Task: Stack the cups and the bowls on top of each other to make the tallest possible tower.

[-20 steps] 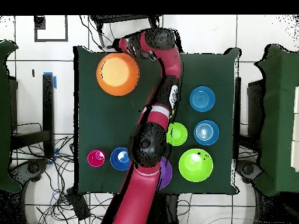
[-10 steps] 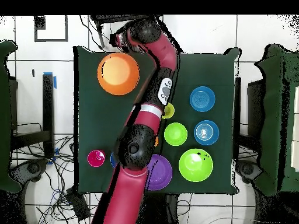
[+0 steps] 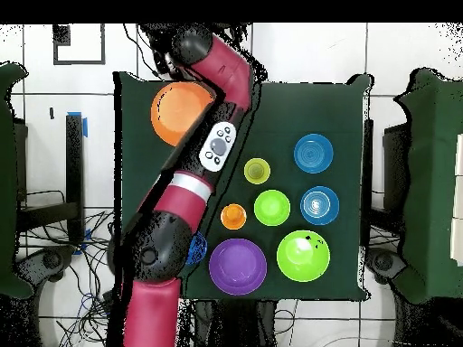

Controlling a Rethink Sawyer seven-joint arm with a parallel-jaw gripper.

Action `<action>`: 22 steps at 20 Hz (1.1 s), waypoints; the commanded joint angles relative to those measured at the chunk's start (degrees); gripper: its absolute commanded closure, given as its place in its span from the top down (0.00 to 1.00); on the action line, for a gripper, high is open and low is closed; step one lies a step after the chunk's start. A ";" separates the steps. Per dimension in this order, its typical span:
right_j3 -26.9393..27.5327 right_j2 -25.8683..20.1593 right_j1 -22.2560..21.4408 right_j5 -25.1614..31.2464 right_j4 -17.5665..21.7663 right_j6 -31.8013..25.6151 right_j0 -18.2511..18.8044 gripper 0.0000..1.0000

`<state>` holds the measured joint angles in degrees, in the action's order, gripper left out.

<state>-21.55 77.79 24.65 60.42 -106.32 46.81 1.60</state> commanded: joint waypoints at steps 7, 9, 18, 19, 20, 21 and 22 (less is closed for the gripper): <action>-25.73 -25.26 -11.31 -8.37 11.99 -10.35 -12.12 1.00; -29.74 -28.89 -12.93 -11.96 10.42 -14.32 -14.37 1.00; -42.24 -40.11 -17.19 -25.31 4.05 -29.16 -20.10 1.00; -43.12 -41.20 -17.71 -25.80 3.24 -31.38 -20.36 1.00; -44.05 -41.79 -18.41 -25.95 3.63 -32.32 -20.58 1.00; -45.20 -42.54 -19.17 -27.19 2.63 -34.42 -21.11 1.00; -46.36 -43.30 -19.79 -29.33 0.10 -37.29 -22.00 1.00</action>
<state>-55.72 48.81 7.70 35.96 -103.52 37.32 -19.38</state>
